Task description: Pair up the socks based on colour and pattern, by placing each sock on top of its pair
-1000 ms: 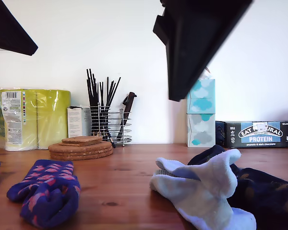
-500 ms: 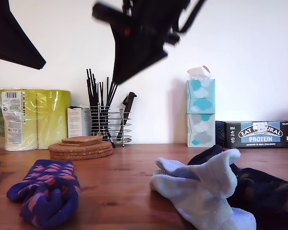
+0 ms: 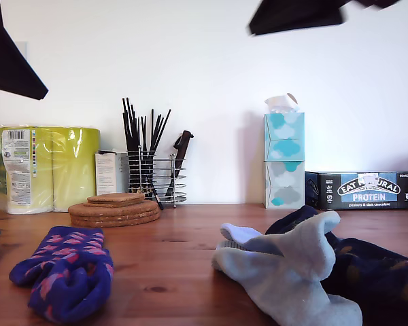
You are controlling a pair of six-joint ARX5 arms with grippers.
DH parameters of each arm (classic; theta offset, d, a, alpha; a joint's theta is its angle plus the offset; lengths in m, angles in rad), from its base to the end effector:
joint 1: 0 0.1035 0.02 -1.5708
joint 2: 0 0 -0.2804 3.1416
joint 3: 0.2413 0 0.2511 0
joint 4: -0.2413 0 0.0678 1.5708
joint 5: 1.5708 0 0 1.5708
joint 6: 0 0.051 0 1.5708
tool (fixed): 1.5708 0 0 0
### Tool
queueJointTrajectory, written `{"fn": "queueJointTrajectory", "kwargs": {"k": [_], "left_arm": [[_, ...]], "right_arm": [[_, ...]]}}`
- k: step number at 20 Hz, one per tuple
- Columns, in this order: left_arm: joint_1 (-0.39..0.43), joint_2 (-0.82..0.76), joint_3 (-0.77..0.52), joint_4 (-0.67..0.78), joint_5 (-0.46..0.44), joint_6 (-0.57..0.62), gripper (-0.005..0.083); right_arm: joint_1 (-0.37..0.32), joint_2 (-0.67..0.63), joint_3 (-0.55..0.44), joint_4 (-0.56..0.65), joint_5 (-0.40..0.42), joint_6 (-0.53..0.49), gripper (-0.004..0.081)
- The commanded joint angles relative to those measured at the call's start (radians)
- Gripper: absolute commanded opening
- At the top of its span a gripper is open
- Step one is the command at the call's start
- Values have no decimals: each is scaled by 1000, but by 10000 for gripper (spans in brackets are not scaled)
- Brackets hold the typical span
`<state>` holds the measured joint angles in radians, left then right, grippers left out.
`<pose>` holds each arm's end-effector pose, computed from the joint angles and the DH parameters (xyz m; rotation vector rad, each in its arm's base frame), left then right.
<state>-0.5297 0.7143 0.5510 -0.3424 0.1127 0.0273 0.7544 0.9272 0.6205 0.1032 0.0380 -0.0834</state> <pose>0.1370 -0.0869 0.2494 0.1323 0.4947 -0.6355 0.1606 0.1483 0.2874 -0.1598 0.1620 0.7219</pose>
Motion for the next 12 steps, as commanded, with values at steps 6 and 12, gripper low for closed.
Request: {"fn": "queueJointTrajectory", "kwargs": {"k": [6,12], "left_arm": [[63,254,-22,120,14,73,-20],[118,564,37,181,81,134,-20]], "right_arm": [[14,-311,-95,-218,17,-18,-13],[19,-445,-77,-634,-163,63,-13]]}}
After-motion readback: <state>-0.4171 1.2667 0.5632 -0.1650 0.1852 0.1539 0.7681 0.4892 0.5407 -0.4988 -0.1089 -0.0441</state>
